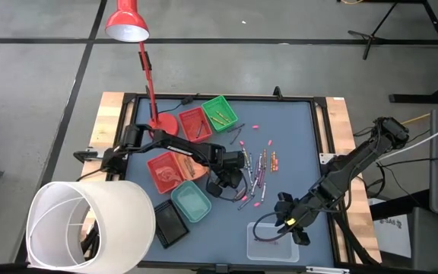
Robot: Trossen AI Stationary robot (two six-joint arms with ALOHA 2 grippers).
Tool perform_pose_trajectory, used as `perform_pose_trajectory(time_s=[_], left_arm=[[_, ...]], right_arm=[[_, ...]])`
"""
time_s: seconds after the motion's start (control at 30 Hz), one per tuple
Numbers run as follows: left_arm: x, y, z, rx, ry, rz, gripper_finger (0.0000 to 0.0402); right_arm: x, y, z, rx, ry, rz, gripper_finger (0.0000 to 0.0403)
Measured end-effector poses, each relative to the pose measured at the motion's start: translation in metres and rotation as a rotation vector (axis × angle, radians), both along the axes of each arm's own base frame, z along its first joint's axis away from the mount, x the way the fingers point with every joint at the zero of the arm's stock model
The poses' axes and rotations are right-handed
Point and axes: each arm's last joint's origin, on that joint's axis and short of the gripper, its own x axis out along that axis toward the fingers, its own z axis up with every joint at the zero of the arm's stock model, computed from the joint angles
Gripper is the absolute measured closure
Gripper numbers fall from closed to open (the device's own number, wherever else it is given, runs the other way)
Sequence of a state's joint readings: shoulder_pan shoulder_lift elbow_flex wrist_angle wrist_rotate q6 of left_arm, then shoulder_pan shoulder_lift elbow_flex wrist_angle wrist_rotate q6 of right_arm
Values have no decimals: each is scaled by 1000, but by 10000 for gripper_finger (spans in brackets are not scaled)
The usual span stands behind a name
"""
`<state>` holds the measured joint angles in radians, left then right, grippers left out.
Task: Sort crayons
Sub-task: Put the purple crayon into the white bin
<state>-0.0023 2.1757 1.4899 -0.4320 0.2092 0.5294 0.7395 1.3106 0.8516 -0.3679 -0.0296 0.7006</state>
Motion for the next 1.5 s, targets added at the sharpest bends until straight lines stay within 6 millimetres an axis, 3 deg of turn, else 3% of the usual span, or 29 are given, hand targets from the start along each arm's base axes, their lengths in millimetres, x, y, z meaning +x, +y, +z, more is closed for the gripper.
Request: perform_pose_trajectory(time_s=[0.17,0.57,0.9,1.07,1.5], left_arm=[[0,0,-1,-1,3,4,323],[0,1,-1,1,5,10,397],[1,2,8,-16,-21,87,398],[6,4,23,-54,-102,168,396],[18,1,34,-142,-250,235,394]], right_arm=[[1,-1,0,-22,-20,-25,292],[4,-4,0,-156,-132,-66,292],[7,-10,1,-351,-268,-116,292],[8,-13,2,-474,-337,-143,292],[8,-18,2,-691,-402,-114,292]])
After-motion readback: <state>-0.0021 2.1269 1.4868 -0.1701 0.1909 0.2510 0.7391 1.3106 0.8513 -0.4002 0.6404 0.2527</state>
